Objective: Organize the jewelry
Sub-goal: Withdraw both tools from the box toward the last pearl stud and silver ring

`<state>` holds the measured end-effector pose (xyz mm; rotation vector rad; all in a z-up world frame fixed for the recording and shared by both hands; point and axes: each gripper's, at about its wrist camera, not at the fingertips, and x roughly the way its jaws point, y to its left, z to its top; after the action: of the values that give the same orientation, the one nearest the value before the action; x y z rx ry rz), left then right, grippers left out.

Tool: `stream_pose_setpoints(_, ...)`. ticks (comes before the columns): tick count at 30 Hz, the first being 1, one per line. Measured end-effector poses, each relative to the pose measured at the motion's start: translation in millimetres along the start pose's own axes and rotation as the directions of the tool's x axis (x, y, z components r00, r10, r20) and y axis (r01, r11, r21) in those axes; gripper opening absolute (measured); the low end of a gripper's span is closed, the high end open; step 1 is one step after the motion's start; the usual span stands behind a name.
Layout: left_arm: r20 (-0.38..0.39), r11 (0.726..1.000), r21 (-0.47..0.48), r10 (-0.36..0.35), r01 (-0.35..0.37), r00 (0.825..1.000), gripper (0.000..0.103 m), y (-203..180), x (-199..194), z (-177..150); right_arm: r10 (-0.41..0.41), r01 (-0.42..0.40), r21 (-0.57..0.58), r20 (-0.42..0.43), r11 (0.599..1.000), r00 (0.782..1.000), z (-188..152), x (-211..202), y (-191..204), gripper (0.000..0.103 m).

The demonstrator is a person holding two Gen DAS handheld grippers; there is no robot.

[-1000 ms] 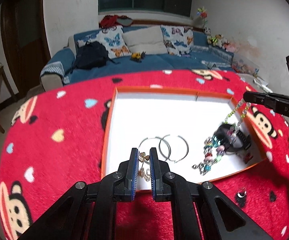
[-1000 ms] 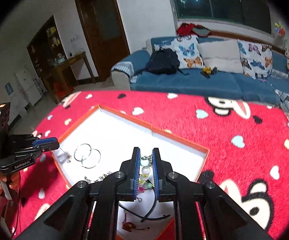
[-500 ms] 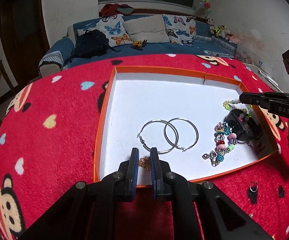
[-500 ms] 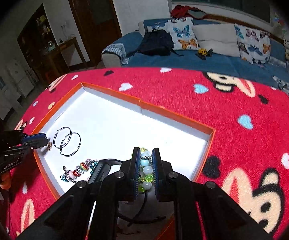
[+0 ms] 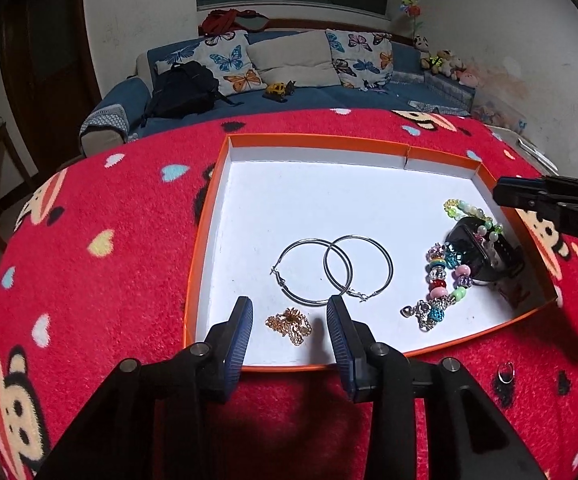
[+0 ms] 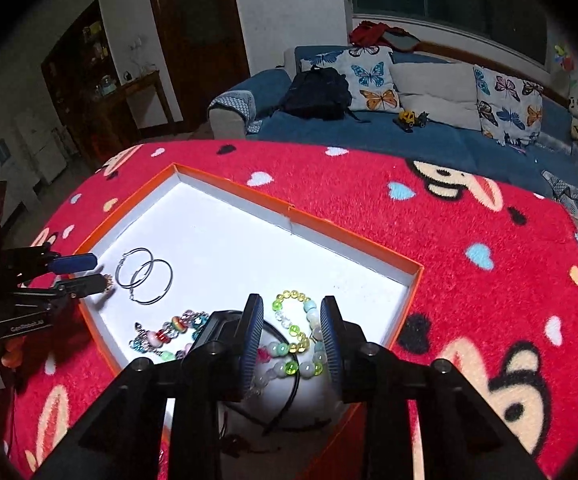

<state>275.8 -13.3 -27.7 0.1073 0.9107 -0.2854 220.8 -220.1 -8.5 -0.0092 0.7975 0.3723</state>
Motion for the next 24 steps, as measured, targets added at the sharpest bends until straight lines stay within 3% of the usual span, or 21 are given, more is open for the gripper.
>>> stream_pose_setpoints(13,0.043,1.0,-0.018,-0.019,0.019,0.999,0.042,-18,-46,-21,0.074,-0.074,-0.009,0.063,0.997,0.995,-27,-50,29,0.036)
stream_pose_setpoints(24,0.039,0.997,-0.017,-0.073,0.073,0.997,0.042,-44,-81,-69,0.139,-0.139,-0.004,-0.013,0.99,0.99,-77,-44,55,0.036)
